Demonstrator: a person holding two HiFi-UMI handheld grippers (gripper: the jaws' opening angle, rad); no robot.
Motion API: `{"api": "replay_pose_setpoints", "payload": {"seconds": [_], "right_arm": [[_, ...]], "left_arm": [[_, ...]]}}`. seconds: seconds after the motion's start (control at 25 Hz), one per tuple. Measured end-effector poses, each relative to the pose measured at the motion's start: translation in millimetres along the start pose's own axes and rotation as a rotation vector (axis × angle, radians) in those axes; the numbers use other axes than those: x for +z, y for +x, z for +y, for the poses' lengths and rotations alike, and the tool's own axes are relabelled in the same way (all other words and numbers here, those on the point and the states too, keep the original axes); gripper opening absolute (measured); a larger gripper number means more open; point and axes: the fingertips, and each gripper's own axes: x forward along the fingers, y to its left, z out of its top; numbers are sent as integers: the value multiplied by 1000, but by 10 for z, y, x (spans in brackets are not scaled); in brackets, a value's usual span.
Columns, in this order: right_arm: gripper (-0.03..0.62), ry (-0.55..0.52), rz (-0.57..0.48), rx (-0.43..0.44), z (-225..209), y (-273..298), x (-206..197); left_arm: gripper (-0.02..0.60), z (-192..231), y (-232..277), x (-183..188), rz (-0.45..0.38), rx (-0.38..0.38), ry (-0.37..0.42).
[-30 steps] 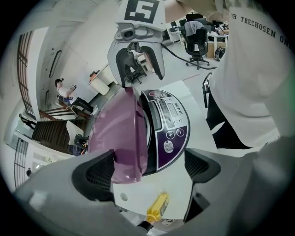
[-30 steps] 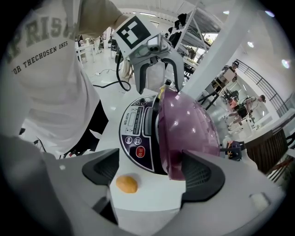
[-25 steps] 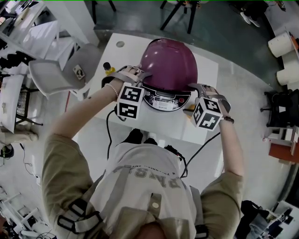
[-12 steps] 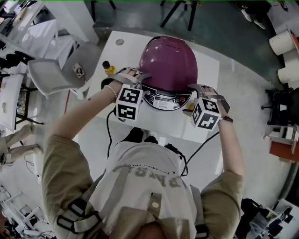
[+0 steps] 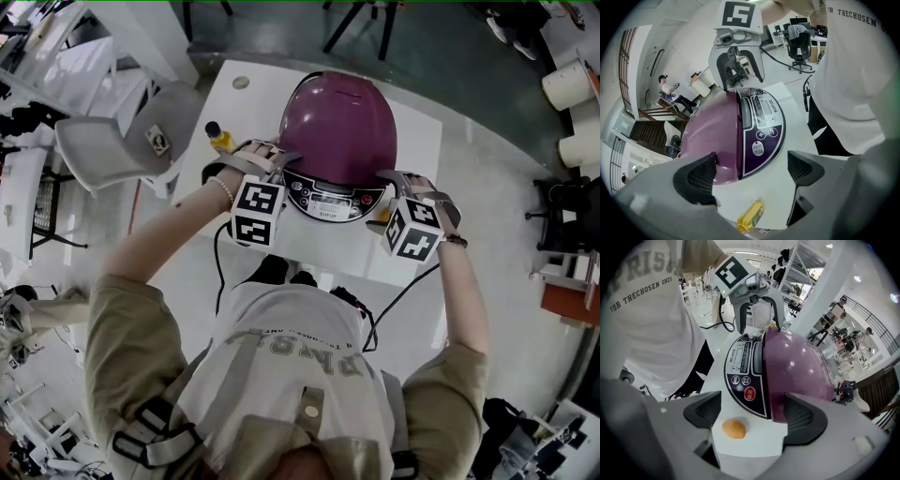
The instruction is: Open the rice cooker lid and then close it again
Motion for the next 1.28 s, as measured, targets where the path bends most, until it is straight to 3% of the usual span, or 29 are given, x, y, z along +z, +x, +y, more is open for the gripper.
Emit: {"api": "replay_pose_setpoints", "payload": {"seconds": [0.64,1.28], "right_arm": [[397,1,-23,19,-2,36,-19],[396,20,-31,60,-7,64,-27]], "left_arm": [[488,-32,59,-20,-4,30,3],[488,-42,83,-44,15,-36,23]]}}
